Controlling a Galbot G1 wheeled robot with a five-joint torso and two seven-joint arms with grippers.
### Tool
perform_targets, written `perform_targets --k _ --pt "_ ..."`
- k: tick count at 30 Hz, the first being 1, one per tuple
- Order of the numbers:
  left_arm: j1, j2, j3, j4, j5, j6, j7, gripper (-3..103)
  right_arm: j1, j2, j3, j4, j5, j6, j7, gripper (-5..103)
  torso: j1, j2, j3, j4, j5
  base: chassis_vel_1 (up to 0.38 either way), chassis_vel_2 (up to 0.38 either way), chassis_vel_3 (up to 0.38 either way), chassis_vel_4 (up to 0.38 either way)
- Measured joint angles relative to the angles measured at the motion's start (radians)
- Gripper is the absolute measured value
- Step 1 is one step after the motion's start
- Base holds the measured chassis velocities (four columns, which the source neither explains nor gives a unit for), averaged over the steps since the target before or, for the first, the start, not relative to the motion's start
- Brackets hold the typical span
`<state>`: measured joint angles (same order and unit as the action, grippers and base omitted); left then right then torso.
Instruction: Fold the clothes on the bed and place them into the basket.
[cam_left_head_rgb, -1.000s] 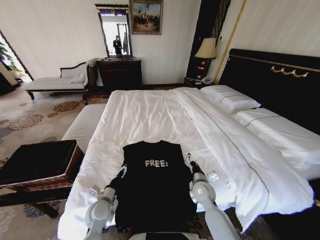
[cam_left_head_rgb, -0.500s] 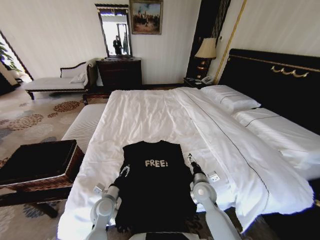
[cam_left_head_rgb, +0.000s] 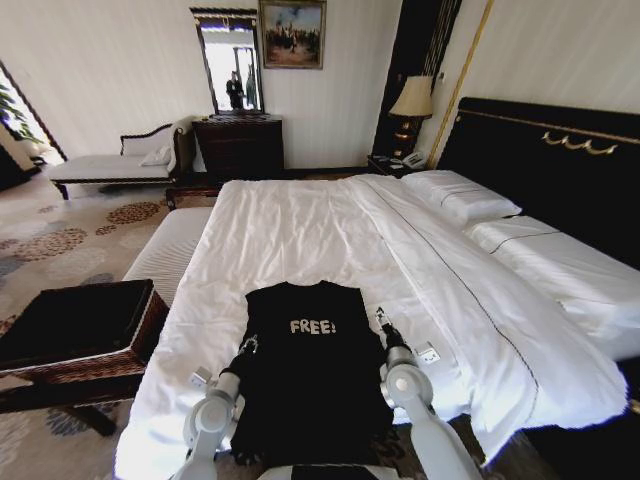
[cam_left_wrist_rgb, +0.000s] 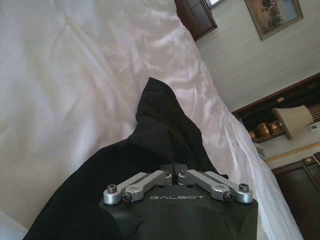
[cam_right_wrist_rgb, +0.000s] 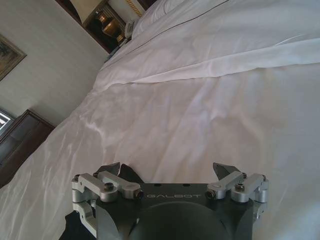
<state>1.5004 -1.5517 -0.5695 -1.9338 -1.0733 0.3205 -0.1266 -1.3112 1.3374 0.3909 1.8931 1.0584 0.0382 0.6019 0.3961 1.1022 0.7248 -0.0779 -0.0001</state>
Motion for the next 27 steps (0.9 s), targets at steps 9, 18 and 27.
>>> perform_targets --k 9,18,27 --pt "0.054 -0.005 0.01 -0.035 0.037 -0.007 0.01 0 0.008 -0.003 -0.003 -0.005 0.001 0.001 -0.001 100 0.0 0.0 0.0 0.0 0.0001 0.0 0.0 0.0 0.0" --pt "0.075 0.0 0.017 -0.037 0.077 -0.009 0.015 0 0.01 -0.001 -0.012 -0.009 -0.003 0.002 -0.003 100 0.0 0.0 0.0 0.0 0.0 0.0 0.0 0.0 0.0" --pt "0.086 0.003 0.009 -0.055 0.112 -0.004 0.009 26 0.027 -0.013 -0.021 -0.021 -0.001 0.003 -0.009 100 0.0 0.0 0.0 -0.0002 0.0 0.0 0.0 0.0 0.0"
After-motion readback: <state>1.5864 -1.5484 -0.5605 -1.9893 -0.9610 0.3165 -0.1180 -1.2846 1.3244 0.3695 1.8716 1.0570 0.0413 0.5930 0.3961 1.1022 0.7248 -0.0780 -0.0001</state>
